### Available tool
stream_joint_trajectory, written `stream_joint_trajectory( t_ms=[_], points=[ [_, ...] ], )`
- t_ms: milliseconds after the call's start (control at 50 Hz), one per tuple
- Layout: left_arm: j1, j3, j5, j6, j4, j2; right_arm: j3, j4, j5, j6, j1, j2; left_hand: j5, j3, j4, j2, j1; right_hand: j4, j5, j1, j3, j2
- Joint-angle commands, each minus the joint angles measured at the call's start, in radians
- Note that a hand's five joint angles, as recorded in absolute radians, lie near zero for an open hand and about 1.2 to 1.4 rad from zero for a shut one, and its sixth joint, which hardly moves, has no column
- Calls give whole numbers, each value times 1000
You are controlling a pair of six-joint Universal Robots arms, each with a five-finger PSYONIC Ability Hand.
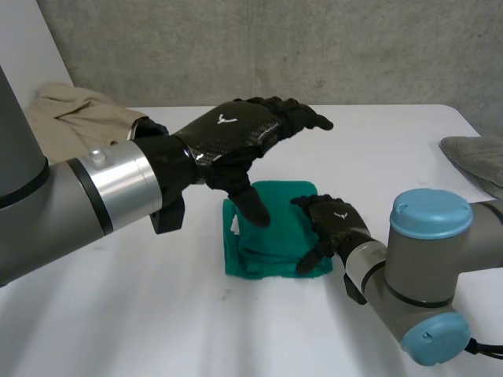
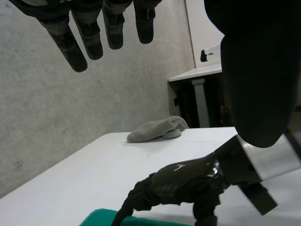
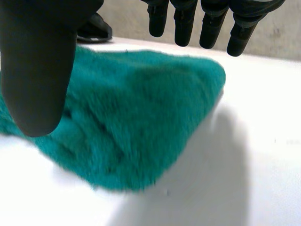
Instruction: Fold the laundry.
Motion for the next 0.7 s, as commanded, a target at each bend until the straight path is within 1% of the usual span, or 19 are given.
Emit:
stream_joint_trajectory(
  t_ms=[20, 60, 80, 140, 200, 240, 300, 360, 420, 620, 700],
  points=[
    [31, 3, -27, -28, 40, 10, 30, 2, 32, -178, 64, -63, -48, -24, -13, -16, -10, -30, -47, -44, -31, -28],
    [33, 3, -36, -32, 45, 12, 37, -4, 63, -238, 87, -63, -48, -24, -13, -16, -10, -30, -47, -44, -31, -28],
    [36, 5, -44, -38, 49, 15, 42, -11, 96, -292, 110, -60, -48, -24, -13, -16, -10, -30, -47, -44, -31, -28],
    [36, 3, -50, -45, 49, 20, 42, -20, 156, -369, 145, -50, -48, -24, -13, -16, -10, -30, -47, -44, -31, -28],
    [36, 2, -51, -46, 49, 23, 39, -27, 193, -392, 162, -22, -48, -24, -13, -16, -10, 13, -3, 0, 13, 15],
    [36, 2, -51, -46, 51, 24, 41, -34, 203, -392, 167, -10, -48, -24, -13, -16, -10, 20, 3, 6, 19, 22],
    [37, 0, -51, -46, 55, 24, 45, -83, 200, -389, 173, 7, -48, -24, -13, -16, -10, 40, 24, 27, 39, 42],
    [37, -1, -51, -46, 60, 24, 65, -170, 195, -387, 173, 13, -48, -24, -13, -16, -10, 116, 100, 103, 116, 118],
    [37, -3, -51, -46, 65, 24, 68, -214, 189, -393, 170, 21, -48, -24, -13, -16, -10, 122, 106, 109, 122, 124],
    [40, -1, -51, -48, 65, 24, 44, -231, 189, -455, 165, 78, -48, -24, -13, -16, -10, 137, 121, 123, 136, 139],
    [40, -1, -51, -48, 66, 24, 31, -250, 187, -467, 164, 95, -48, -24, -13, -16, -10, 213, 197, 200, 213, 215]
  ],
)
